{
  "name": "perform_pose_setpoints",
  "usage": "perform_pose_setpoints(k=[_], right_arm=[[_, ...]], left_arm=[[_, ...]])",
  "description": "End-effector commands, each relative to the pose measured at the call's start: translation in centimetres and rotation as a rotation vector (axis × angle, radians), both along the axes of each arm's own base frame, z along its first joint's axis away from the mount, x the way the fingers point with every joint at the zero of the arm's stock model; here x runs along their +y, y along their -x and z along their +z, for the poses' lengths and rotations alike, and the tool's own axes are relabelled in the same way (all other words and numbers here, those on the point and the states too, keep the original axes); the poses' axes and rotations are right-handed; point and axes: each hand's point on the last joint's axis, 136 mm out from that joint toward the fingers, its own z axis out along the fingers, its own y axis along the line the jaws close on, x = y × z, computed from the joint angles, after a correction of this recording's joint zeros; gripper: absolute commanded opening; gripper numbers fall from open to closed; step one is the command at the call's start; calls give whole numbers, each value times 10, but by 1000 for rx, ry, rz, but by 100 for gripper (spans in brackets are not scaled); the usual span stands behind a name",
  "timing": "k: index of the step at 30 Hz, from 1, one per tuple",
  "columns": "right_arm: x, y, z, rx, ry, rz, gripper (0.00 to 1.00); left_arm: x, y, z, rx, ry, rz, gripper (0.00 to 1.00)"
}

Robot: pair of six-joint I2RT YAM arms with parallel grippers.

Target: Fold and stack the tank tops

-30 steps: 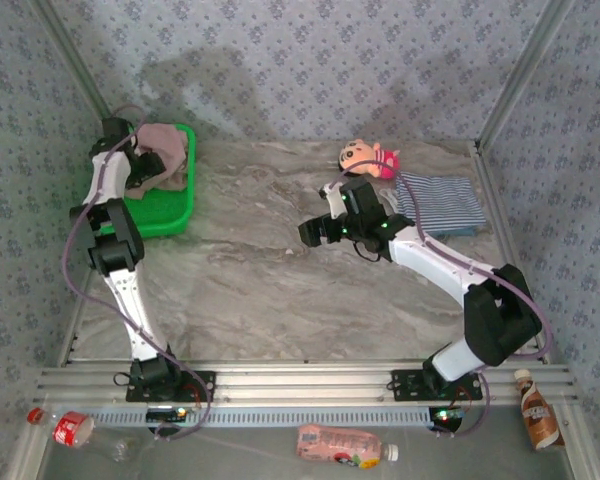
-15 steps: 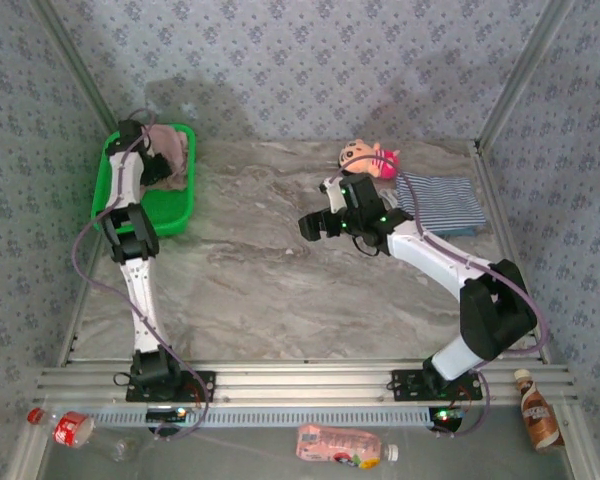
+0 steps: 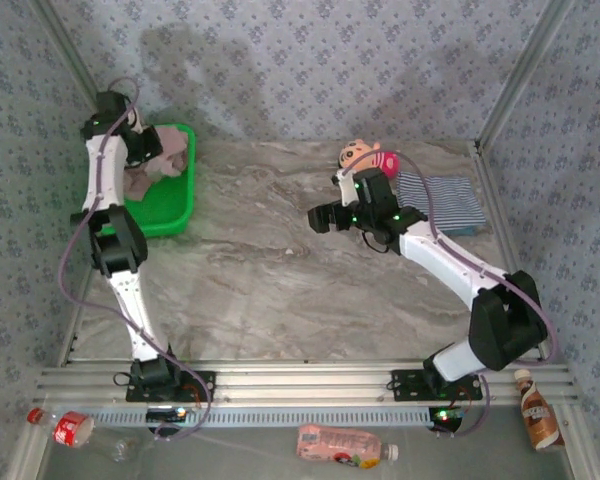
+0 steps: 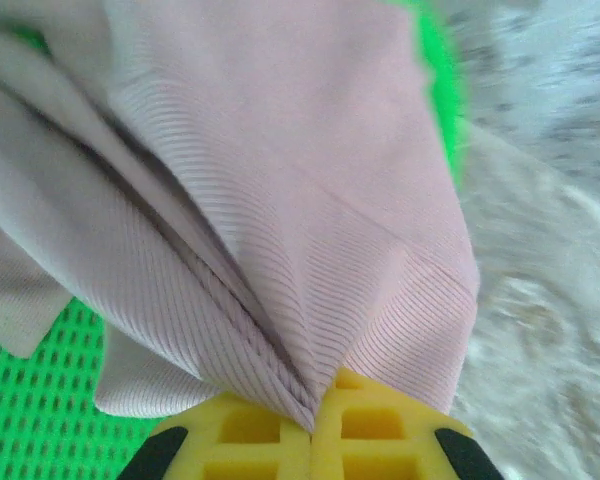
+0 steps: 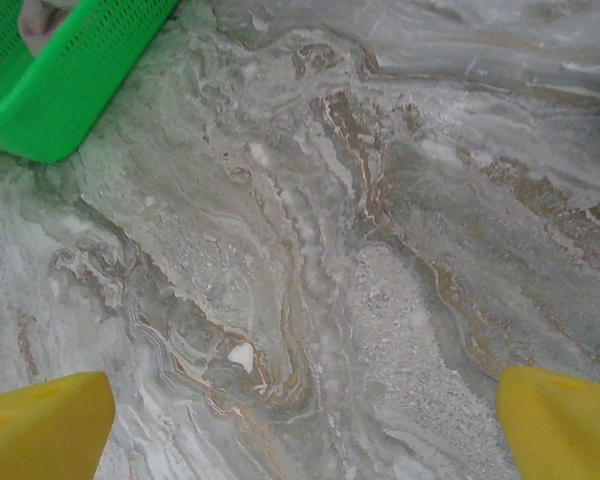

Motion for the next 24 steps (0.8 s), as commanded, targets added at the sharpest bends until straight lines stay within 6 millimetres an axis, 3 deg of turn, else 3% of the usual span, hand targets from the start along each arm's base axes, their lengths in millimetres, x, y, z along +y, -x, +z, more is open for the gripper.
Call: perform_pose_setpoints(k=[1, 8, 12, 13, 17, 21, 24], right_arm=[[-5, 2, 18, -41, -38, -4, 100], [-10, 10, 38, -102, -72, 12, 100], [-13, 20, 44, -125, -91, 29, 100], [-15, 24, 45, -130, -97, 31, 100], [-19, 37, 50, -147, -120, 40, 100], [-24, 49, 58, -173, -137, 54, 100], [-26, 59, 61, -188, -144, 78, 100]], left_arm=[[-40, 30, 59, -100, 71, -65, 0], [-124, 124, 131, -172, 133, -179, 0], [-155, 169, 172, -237, 110, -216, 0], [-161, 180, 191, -281, 99, -224, 0], [-189, 211, 235, -366, 151, -267, 0], [-219, 231, 244, -371, 228, -315, 0], [-245, 239, 225, -326, 295, -344, 0]])
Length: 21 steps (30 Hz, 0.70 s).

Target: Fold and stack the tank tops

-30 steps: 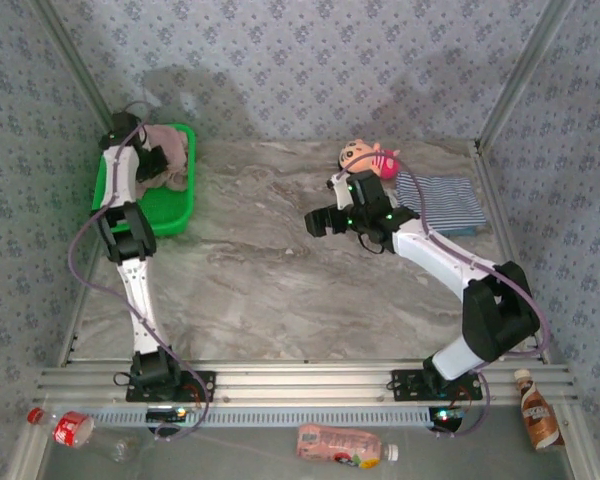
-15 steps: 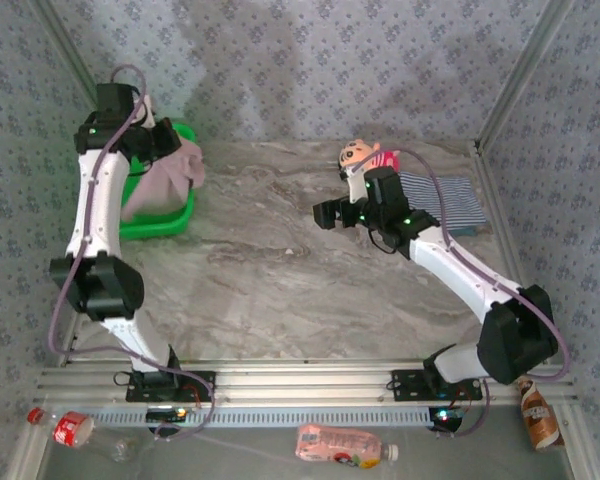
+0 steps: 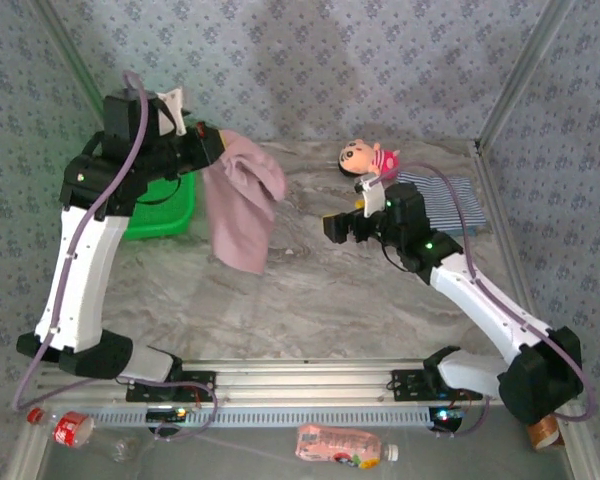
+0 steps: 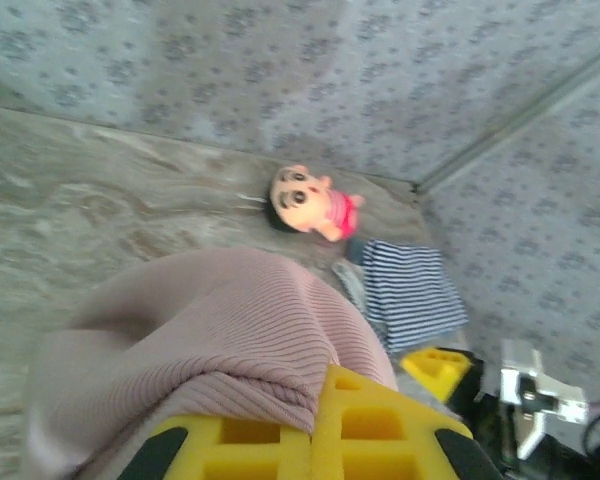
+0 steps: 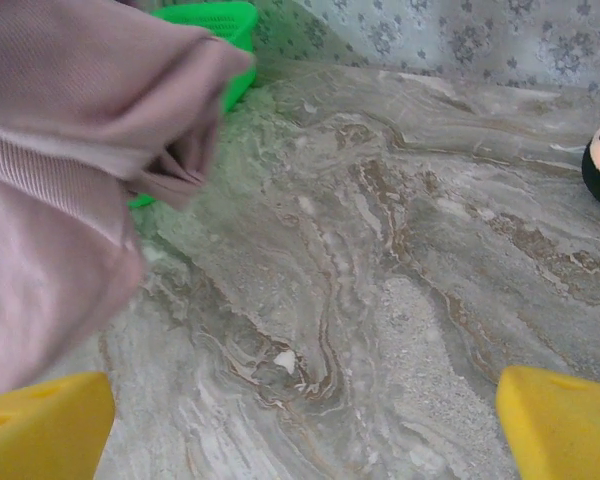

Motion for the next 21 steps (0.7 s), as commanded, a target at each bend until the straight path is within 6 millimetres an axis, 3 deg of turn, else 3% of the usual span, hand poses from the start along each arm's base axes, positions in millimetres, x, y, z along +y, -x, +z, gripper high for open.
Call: perform_pose_setpoints(k=[1, 6, 10, 14, 17, 21], right_arm=[[-3, 11, 10, -43, -18, 37, 100], [-13, 28, -8, -6, 24, 44, 97], [-16, 43, -28, 44, 33, 50, 93], [-9, 55, -57, 84, 51, 83, 89], [1, 61, -85, 122, 63, 104, 87], [23, 70, -122, 137, 173, 167, 84]], left_arm=[[-22, -1, -31, 102, 77, 0, 0], [-74, -4, -117, 259, 206, -51, 0], [-91, -4, -203, 391, 129, -26, 3], [-64, -6, -286, 526, -29, 101, 12], [-41, -15, -312, 566, -196, 154, 21], [-11, -28, -322, 582, -340, 222, 40]])
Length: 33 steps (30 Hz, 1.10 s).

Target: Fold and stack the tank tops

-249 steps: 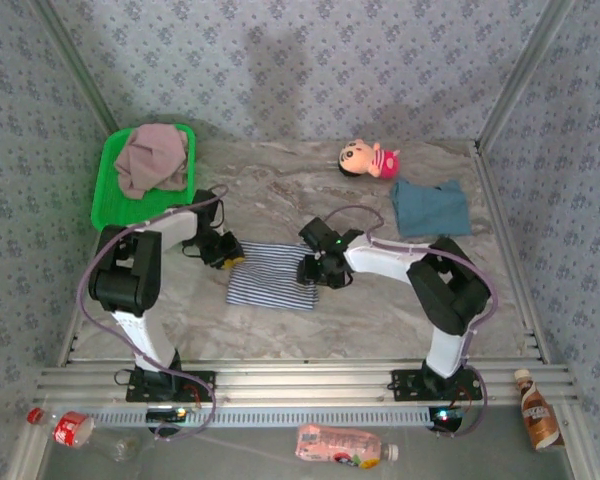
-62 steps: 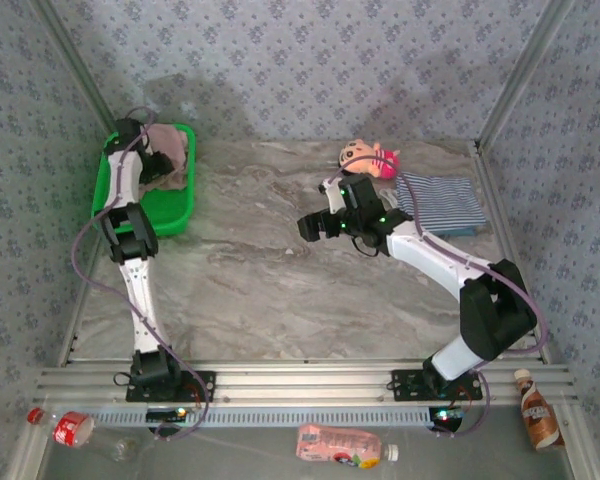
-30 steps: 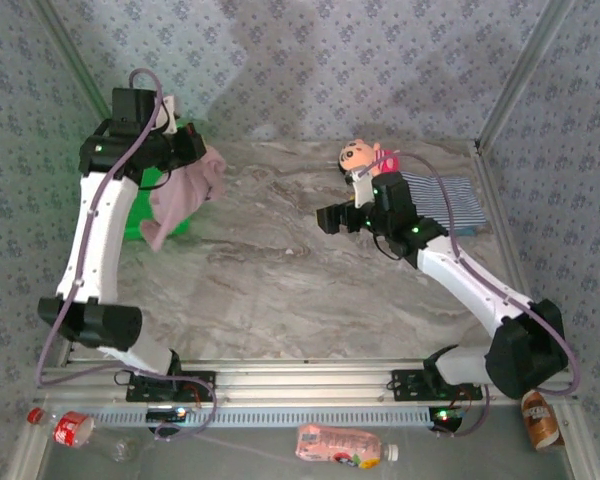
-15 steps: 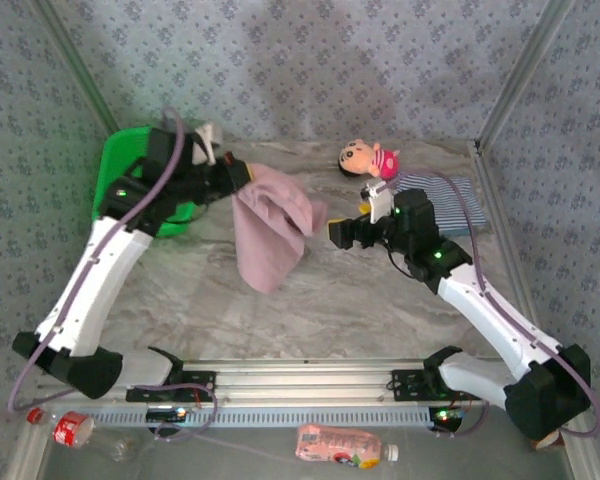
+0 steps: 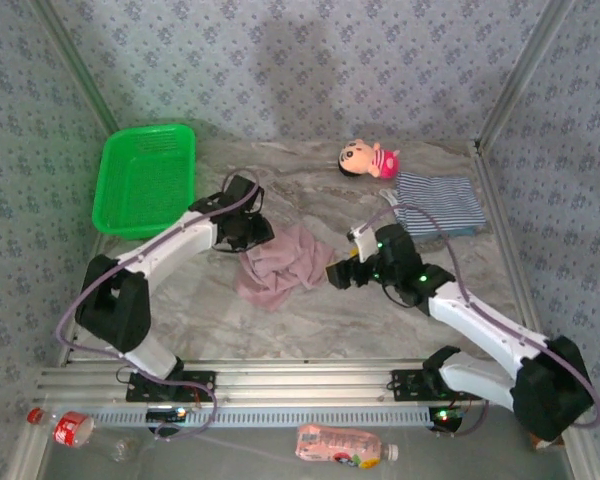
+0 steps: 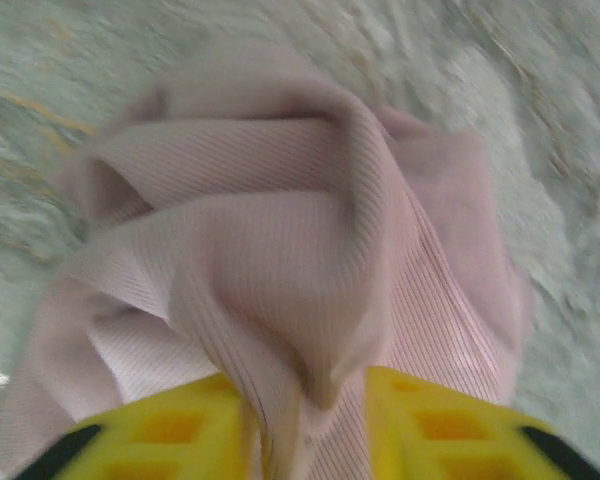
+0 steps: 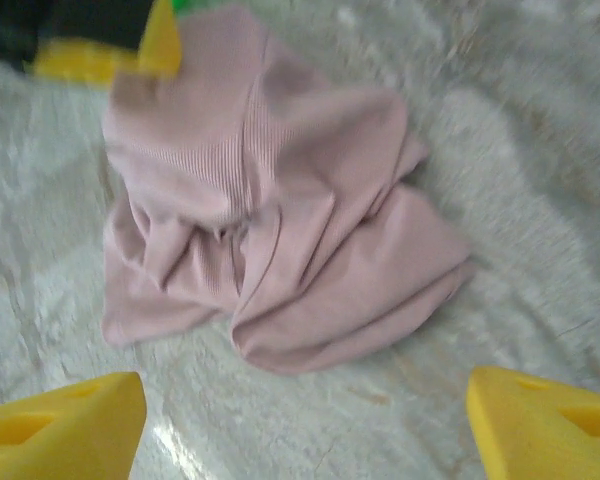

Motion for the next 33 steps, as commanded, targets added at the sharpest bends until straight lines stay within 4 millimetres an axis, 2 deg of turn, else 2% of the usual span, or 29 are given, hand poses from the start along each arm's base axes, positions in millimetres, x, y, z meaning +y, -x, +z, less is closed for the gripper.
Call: perform_pose_setpoints(k=[1, 3, 5, 8, 12, 16, 19, 22, 24, 27, 31, 33], right_arm=[[19, 1, -18, -43, 70, 53, 84], [32, 0, -29, -69, 116, 92, 83], [44, -4, -40, -106, 171, 126, 81], [58, -8, -59, -124, 245, 172, 78], [66, -20, -79, -125, 308, 187, 67], [68, -26, -92, -95, 327, 182, 51], [62, -31, -93, -47, 301, 162, 31], [56, -31, -93, -7, 270, 155, 15], [54, -31, -91, 5, 249, 152, 11], [53, -30, -89, 21, 228, 145, 8], [47, -33, -84, 28, 202, 121, 5], [44, -36, -76, 21, 187, 105, 4]], left_arm=[[34, -14, 7, -13, -149, 27, 43], [46, -13, 8, 2, -167, 45, 48], [53, -3, 18, 2, -181, 39, 51], [55, 32, 20, 56, -174, 28, 54], [51, 89, 0, 143, -181, 50, 55], [34, 120, -28, 179, -160, 66, 55], [16, 126, -45, 167, -159, 51, 55], [-9, 121, -64, 149, -131, 16, 55], [-25, 117, -71, 151, -113, -16, 55], [-40, 116, -84, 175, -129, -58, 54], [-31, 130, -109, 265, -203, -86, 48], [-26, 133, -111, 277, -233, -105, 38]])
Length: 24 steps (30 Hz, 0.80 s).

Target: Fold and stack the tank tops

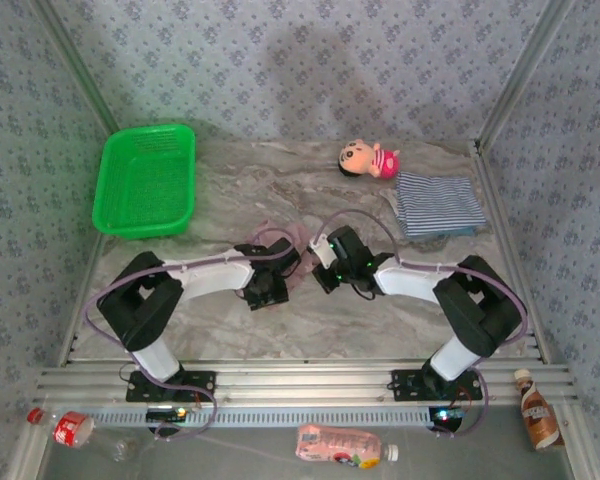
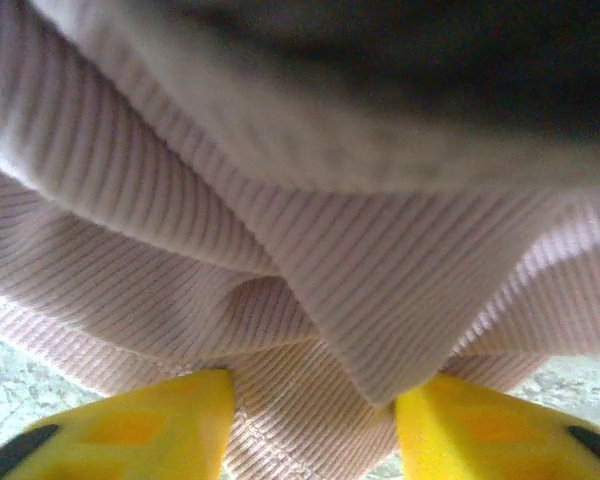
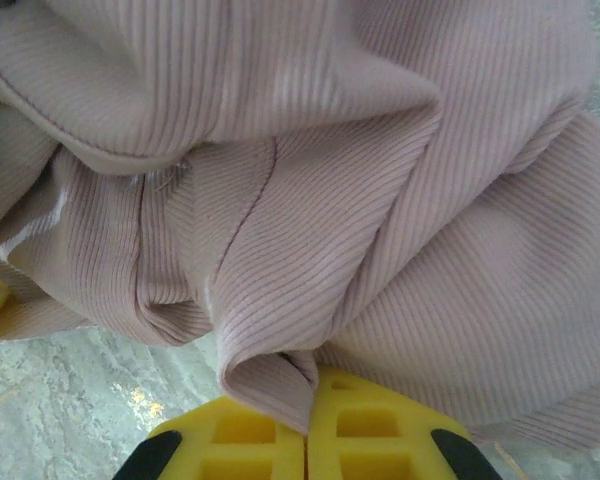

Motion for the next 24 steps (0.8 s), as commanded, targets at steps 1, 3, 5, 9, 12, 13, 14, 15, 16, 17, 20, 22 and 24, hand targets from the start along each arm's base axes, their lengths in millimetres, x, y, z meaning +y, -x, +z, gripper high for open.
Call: perform_pose_setpoints(k=[1, 3, 5, 9, 12, 13, 14, 15, 16, 17, 20, 22, 24], right_arm=[[-6, -4, 20, -2, -52, -32, 3], [-13, -7, 33, -28, -59, -54, 2], [-22, -10, 48, -59, -62, -80, 2], [-53, -20, 99, -165, -85, -157, 0], [-77, -22, 150, -272, -102, -204, 0], [-85, -24, 168, -313, -109, -223, 0], [-96, -25, 187, -361, -109, -244, 0], [-107, -26, 209, -412, -113, -264, 0], [-115, -27, 227, -453, -115, -276, 0], [-125, -28, 245, -494, -109, -288, 0], [-147, -30, 297, -612, -113, -314, 0], [-157, -32, 322, -662, -113, -326, 0], [-166, -36, 341, -712, -109, -344, 0]], left_arm=[[2, 5, -4, 35, -33, -48, 27], [9, 3, 7, 32, -70, -72, 10], [17, -4, 30, 7, -101, -88, 1], [10, -23, 107, -98, -10, -144, 0], [-7, -27, 173, -178, 129, -197, 0], [-11, -26, 191, -200, 165, -212, 0], [-15, -26, 213, -234, 209, -229, 0], [-18, -25, 233, -263, 249, -246, 0], [-19, -25, 249, -292, 279, -259, 0], [-18, -25, 267, -331, 299, -265, 0], [-4, -27, 307, -418, 335, -254, 0], [11, -29, 321, -463, 327, -231, 0], [36, -30, 316, -466, 276, -175, 0]])
